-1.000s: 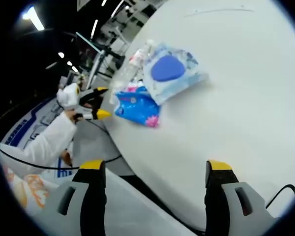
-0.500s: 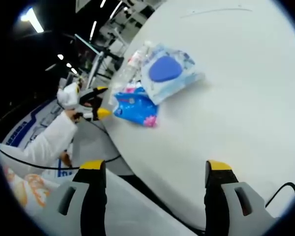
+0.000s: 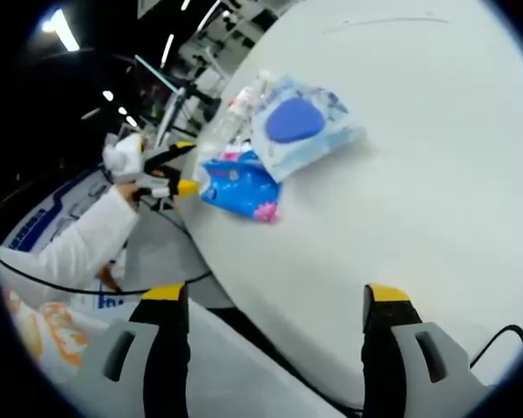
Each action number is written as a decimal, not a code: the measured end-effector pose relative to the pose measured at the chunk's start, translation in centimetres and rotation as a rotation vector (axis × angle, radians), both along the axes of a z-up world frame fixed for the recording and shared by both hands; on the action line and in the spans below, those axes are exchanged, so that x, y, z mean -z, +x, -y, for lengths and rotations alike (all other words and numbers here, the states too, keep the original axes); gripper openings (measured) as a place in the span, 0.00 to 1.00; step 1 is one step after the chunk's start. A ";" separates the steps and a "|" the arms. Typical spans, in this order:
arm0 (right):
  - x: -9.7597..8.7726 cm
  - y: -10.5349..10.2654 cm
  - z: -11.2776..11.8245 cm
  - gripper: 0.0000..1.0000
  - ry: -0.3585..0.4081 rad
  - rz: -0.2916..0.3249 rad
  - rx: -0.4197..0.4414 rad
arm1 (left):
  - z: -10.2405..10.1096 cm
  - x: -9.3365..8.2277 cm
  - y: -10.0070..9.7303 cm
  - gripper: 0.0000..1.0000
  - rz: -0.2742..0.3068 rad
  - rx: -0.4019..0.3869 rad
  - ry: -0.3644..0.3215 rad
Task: Arrange the tabletop items into an orderly group along one side of the table until the central work area is clear of visible clutter.
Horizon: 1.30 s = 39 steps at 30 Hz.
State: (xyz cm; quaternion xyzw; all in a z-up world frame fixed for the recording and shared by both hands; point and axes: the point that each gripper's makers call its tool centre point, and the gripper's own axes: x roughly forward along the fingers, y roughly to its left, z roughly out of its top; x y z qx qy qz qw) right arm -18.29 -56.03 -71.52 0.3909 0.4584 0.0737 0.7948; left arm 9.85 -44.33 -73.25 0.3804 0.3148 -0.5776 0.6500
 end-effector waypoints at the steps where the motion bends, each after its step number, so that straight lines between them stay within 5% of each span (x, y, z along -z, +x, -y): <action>1: 0.0 0.0 -0.1 0.81 -0.001 0.002 -0.002 | 0.1 0.0 -0.1 0.85 0.000 0.002 0.000; 14: -0.1 -0.1 -0.1 0.81 -0.003 0.003 -0.004 | 1.1 1.4 -0.5 0.82 -0.038 -0.020 0.027; 19: -0.1 -0.1 0.0 0.80 0.002 0.001 0.004 | 1.2 2.1 -0.8 0.71 -0.076 -0.060 0.050; 22: -0.2 0.0 0.1 0.80 0.003 0.005 0.010 | 1.3 2.2 -1.3 0.59 -0.117 -0.102 0.036; 29: -0.1 -0.1 0.2 0.79 0.004 0.005 0.017 | 1.3 2.2 -1.8 0.46 -0.188 -0.188 0.002; 36: -0.2 0.0 0.2 0.78 0.007 0.009 0.014 | 1.0 1.4 -2.3 0.40 -0.245 -0.276 -0.075; 39: -0.2 0.0 0.3 0.77 0.007 0.012 0.019 | 0.4 1.2 -1.8 0.39 -0.224 -0.317 -0.093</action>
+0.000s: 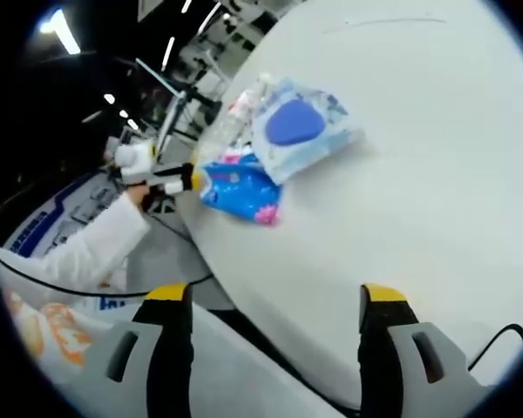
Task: Arrange the tabletop items into an orderly group along one side of the table until the central work area is clear of visible clutter.
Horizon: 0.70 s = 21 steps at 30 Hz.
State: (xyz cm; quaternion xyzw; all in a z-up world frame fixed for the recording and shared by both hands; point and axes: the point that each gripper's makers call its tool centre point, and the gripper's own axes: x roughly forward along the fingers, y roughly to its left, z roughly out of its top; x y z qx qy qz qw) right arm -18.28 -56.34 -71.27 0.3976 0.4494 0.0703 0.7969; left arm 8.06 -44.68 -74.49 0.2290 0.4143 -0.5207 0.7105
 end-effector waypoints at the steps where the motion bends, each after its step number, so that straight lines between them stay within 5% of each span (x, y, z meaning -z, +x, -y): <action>1: 0.0 0.0 0.1 0.77 0.000 0.001 0.003 | -0.2 0.0 0.1 0.39 0.005 -0.009 0.000; 6: 0.0 -0.2 0.3 0.76 0.001 0.002 0.012 | -1.1 -0.9 0.5 0.38 0.044 -0.076 -0.042; 11: -0.2 -0.1 0.4 0.75 0.000 0.008 0.018 | -0.3 -3.3 -0.5 0.39 0.099 -0.046 -0.116; 21: -0.6 0.4 0.6 0.74 -0.003 0.033 0.037 | 4.9 -8.3 -3.1 0.39 0.155 0.023 -0.299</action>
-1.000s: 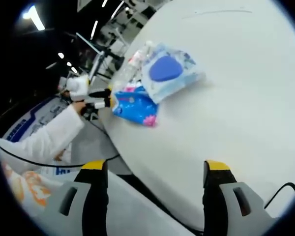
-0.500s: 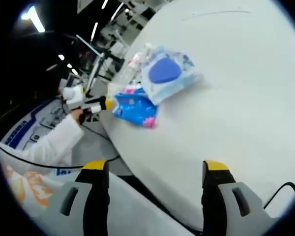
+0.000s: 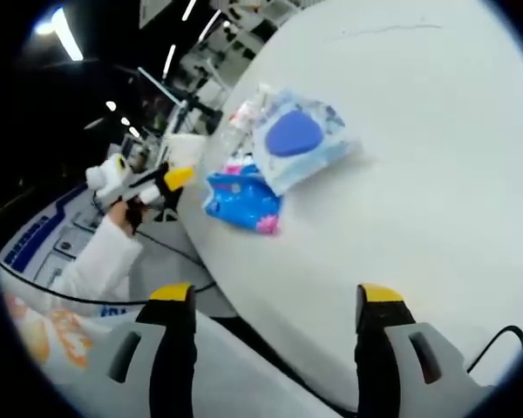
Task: Arrange the tabletop items into an orderly group along one side of the table until the central work area is clear of visible clutter.
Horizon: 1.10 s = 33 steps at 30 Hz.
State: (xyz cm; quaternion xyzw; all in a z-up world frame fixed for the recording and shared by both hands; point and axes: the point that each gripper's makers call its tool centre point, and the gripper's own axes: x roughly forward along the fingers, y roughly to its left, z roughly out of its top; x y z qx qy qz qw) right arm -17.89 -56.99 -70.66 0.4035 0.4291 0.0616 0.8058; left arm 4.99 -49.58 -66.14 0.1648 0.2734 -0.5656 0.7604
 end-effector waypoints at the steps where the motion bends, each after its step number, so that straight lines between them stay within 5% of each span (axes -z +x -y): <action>1: -0.1 0.1 0.1 0.73 -0.001 0.004 0.004 | 0.5 -0.3 -0.4 0.39 -0.002 0.009 -0.017; 11: -1.0 0.9 1.7 0.71 -0.027 0.056 0.070 | 5.3 -0.9 -4.5 0.39 -0.017 0.123 -0.097; 21: -2.3 2.3 4.4 0.67 -0.060 0.129 0.190 | 7.3 -2.3 -6.8 0.39 -0.072 0.117 -0.187; 33: -9.2 6.4 5.3 0.65 -0.002 0.444 0.263 | 10.3 -5.7 -11.2 0.39 -0.266 0.076 -0.406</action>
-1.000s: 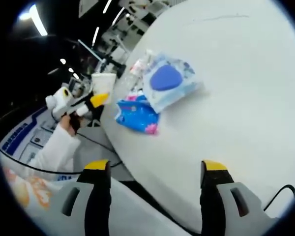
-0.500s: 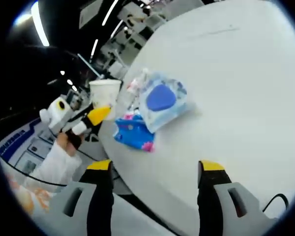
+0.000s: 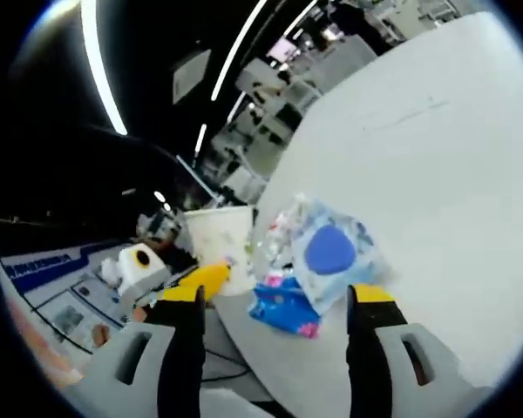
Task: Arrange the tabletop items into an orderly group along one side of the table until the central work area is clear of visible clutter.
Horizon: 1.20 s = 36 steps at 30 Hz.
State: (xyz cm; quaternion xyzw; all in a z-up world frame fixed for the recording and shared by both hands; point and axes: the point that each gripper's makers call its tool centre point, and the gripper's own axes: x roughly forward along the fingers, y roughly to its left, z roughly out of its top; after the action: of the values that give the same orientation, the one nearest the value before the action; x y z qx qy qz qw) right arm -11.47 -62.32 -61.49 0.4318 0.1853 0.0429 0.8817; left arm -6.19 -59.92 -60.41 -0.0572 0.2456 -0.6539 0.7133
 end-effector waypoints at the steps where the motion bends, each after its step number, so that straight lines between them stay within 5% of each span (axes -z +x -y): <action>1: -0.2 0.1 0.0 0.65 0.001 0.006 -0.001 | 0.3 -0.3 -0.3 0.39 -0.017 0.000 -0.018; 12: -3.1 1.2 0.7 0.65 0.014 0.094 -0.043 | 3.0 -2.8 -4.5 0.39 0.026 0.181 -0.121; 18: -5.6 1.2 -1.1 0.42 0.056 0.216 -0.157 | 2.9 -3.5 -5.1 0.39 0.030 0.211 -0.150; 23: -5.9 1.2 -1.5 0.38 0.020 0.220 -0.190 | 2.2 -4.1 -5.3 0.40 0.037 0.243 -0.169; 26: -5.7 1.3 -1.5 0.37 -0.061 0.215 -0.203 | 2.1 -3.8 -5.3 0.41 0.080 0.258 -0.130; 28: -5.8 1.3 -1.1 0.37 -0.094 0.210 -0.190 | 2.0 -3.6 -5.0 0.42 0.173 0.259 -0.100; 31: -6.0 1.3 0.2 0.36 -0.144 0.200 -0.163 | 1.7 -3.3 -5.1 0.57 0.181 0.284 -0.051; 33: -5.6 1.0 1.3 0.36 -0.266 0.167 -0.173 | 1.5 -3.9 -4.7 0.61 0.201 0.276 -0.054; 36: -5.0 0.4 2.2 0.37 -0.411 0.116 -0.201 | 1.1 -5.5 -3.4 0.52 0.240 0.265 -0.071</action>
State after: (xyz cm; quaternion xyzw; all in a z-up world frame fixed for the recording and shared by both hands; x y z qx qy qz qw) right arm -11.04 -64.48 -56.54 0.2192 0.1813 0.1164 0.9516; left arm -9.56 -60.98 -54.94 0.0290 0.1408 -0.7526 0.6427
